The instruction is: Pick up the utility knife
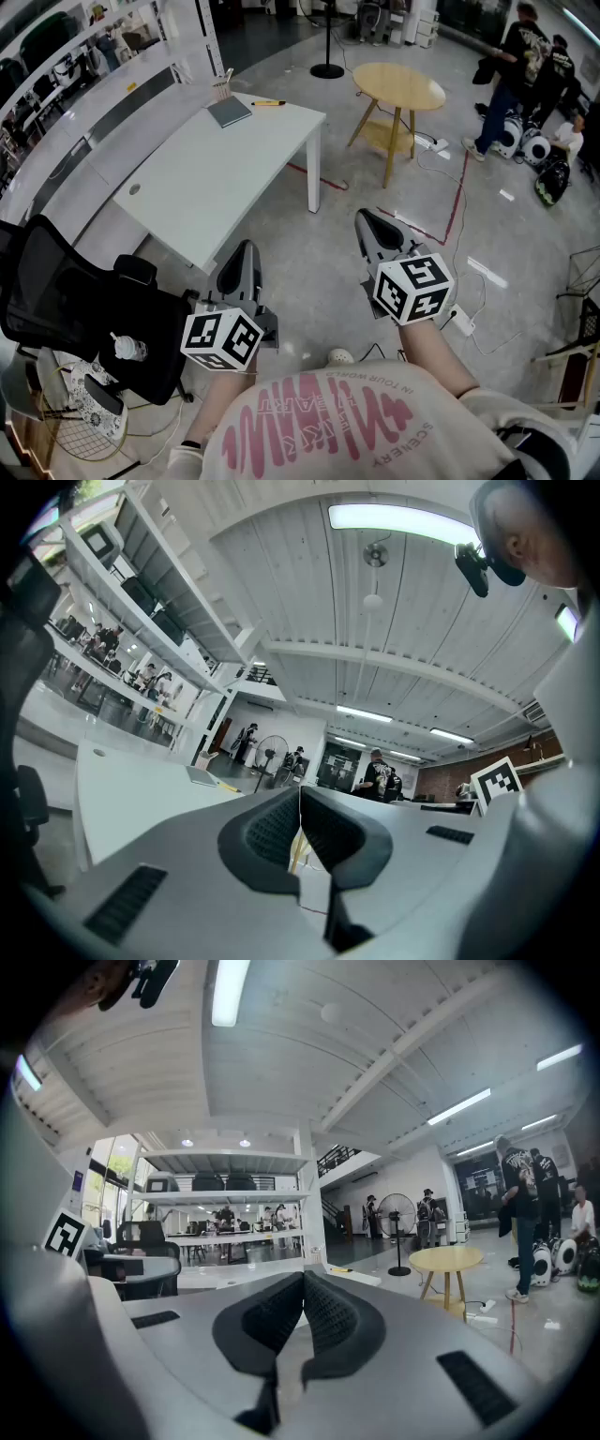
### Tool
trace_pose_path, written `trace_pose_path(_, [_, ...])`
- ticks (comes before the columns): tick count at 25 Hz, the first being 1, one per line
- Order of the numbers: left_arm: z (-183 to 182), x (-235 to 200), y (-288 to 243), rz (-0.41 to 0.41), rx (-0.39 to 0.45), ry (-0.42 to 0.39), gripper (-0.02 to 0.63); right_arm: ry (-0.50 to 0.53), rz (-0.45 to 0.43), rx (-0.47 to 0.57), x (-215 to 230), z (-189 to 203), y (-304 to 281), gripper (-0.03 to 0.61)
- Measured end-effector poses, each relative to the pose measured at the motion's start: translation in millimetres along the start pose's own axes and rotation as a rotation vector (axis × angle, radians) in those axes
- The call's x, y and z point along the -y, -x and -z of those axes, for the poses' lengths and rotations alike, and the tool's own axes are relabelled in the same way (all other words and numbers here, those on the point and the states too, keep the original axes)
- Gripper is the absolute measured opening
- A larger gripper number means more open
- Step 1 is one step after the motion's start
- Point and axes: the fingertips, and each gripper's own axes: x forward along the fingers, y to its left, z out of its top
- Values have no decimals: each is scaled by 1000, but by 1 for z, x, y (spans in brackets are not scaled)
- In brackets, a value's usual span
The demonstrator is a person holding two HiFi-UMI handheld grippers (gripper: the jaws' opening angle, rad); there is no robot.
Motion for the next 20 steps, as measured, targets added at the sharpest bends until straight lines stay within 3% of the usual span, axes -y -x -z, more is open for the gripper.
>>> trace_pose_path(13, [-2, -11, 23, 33, 3, -12, 25, -30, 25, 2, -23, 19, 14, 14])
trace_pose_path(20, [11, -31, 19, 19, -42, -2, 25, -73, 52, -11, -14, 30, 1, 14])
